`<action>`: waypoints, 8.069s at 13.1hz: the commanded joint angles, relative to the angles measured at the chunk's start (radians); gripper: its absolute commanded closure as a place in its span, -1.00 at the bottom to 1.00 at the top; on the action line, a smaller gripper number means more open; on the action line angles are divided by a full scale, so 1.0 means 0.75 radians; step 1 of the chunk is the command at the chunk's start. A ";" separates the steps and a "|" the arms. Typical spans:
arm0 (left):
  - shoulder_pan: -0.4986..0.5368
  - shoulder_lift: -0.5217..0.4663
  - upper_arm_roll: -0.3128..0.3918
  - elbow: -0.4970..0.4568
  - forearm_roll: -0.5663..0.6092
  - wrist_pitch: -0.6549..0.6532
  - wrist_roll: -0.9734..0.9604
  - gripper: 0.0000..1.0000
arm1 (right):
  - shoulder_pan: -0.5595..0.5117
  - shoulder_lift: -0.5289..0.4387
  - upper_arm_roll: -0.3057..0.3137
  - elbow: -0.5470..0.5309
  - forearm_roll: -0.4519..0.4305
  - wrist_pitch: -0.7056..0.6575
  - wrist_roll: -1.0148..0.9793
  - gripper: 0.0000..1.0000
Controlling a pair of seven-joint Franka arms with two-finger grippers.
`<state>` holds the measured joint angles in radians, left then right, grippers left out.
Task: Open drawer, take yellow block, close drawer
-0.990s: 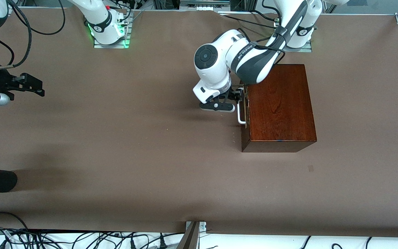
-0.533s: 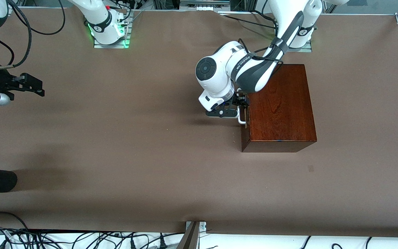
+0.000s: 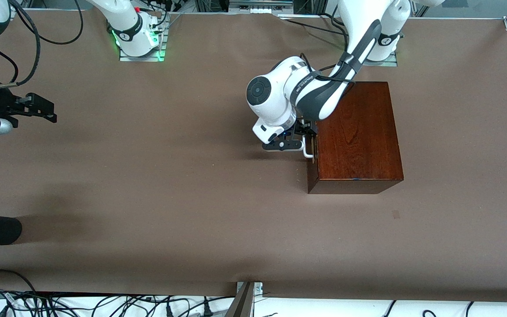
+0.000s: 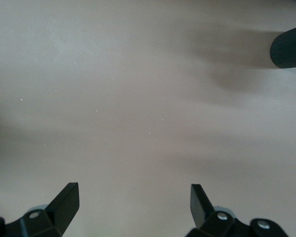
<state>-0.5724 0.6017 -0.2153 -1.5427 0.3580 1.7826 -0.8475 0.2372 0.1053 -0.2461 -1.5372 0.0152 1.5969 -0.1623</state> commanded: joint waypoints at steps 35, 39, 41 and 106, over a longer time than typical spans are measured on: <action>-0.129 0.116 -0.012 0.204 -0.066 0.244 -0.214 -1.00 | -0.001 -0.018 -0.003 0.002 -0.022 -0.023 0.006 -1.00; -0.135 0.094 -0.018 0.208 -0.066 0.174 -0.214 -1.00 | -0.001 -0.016 -0.003 0.002 -0.022 -0.021 0.006 -1.00; -0.131 0.067 -0.016 0.255 -0.068 0.092 -0.208 -1.00 | -0.007 -0.003 -0.003 0.004 -0.022 -0.021 -0.013 -1.00; 0.757 -0.835 0.211 -0.175 -0.467 -0.221 1.157 -1.00 | 0.935 1.054 0.488 0.640 -0.358 0.675 -0.371 -0.96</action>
<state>-0.0019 -0.0403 -0.0551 -1.7071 -0.0115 1.6420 0.0176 0.9317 0.8610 0.1247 -1.1012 -0.2384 2.0926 -0.4357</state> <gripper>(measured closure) 0.000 0.004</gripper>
